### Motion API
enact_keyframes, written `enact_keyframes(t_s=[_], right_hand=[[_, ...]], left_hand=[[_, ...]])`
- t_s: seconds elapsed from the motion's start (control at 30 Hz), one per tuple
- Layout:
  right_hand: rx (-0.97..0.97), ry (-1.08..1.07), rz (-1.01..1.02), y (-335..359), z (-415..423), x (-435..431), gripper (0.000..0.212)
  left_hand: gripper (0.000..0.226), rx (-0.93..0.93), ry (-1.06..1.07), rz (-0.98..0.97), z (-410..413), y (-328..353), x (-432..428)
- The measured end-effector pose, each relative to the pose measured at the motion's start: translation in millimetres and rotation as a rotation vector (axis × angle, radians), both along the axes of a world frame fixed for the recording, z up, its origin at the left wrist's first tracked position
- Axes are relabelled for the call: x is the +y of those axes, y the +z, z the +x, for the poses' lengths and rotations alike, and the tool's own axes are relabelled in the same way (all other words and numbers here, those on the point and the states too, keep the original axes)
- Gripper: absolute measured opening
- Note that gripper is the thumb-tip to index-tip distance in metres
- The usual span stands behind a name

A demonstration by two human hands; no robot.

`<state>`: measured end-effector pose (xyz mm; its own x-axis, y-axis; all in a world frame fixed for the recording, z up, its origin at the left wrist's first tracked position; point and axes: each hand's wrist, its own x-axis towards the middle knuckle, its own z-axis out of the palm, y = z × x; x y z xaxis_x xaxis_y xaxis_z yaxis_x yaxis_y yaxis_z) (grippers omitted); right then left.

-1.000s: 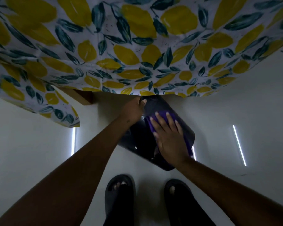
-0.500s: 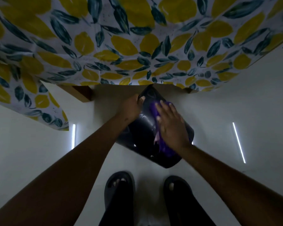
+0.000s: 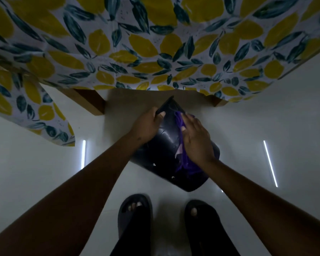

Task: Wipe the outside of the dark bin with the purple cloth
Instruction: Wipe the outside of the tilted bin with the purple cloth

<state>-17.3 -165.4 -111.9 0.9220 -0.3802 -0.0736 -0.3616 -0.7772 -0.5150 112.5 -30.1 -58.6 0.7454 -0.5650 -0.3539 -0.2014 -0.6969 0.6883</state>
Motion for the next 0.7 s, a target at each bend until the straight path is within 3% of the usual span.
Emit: enact_keyframes(t_s=[0.13, 0.2, 0.27, 0.33, 0.37, 0.43, 0.57, 0.63, 0.7], right_hand=[[0.026, -0.142, 0.192, -3, 5, -16, 0.047], [0.043, -0.064, -0.025, -3, -16, 3, 0.052], [0.083, 0.148, -0.267, -3, -46, 30, 0.062], [0.091, 0.287, -0.322, -4, -59, 37, 0.079], [0.074, 0.299, -0.318, -2, -54, 32, 0.073], [0.059, 0.234, -0.257, 1, -33, 20, 0.056], [0.006, -0.076, 0.099, -5, 12, -12, 0.049], [0.031, -0.119, 0.083, -9, 1, -12, 0.049], [0.089, -0.011, -0.120, -8, -27, 9, 0.051]], left_hand=[[0.030, 0.003, 0.026, -0.043, -15, -3, 26], [0.029, 0.002, 0.043, -0.034, -12, -7, 26], [0.028, -0.022, 0.037, -0.023, -7, -10, 20], [0.026, -0.038, 0.028, -0.030, -6, -12, 17], [0.025, -0.037, 0.028, -0.031, -6, -12, 16], [0.023, -0.028, 0.024, -0.035, -6, -8, 16], [0.029, -0.027, 0.027, -0.052, -8, -8, 15], [0.031, -0.009, 0.035, -0.043, -7, -11, 14], [0.032, 0.010, 0.049, -0.022, -2, -14, 13]])
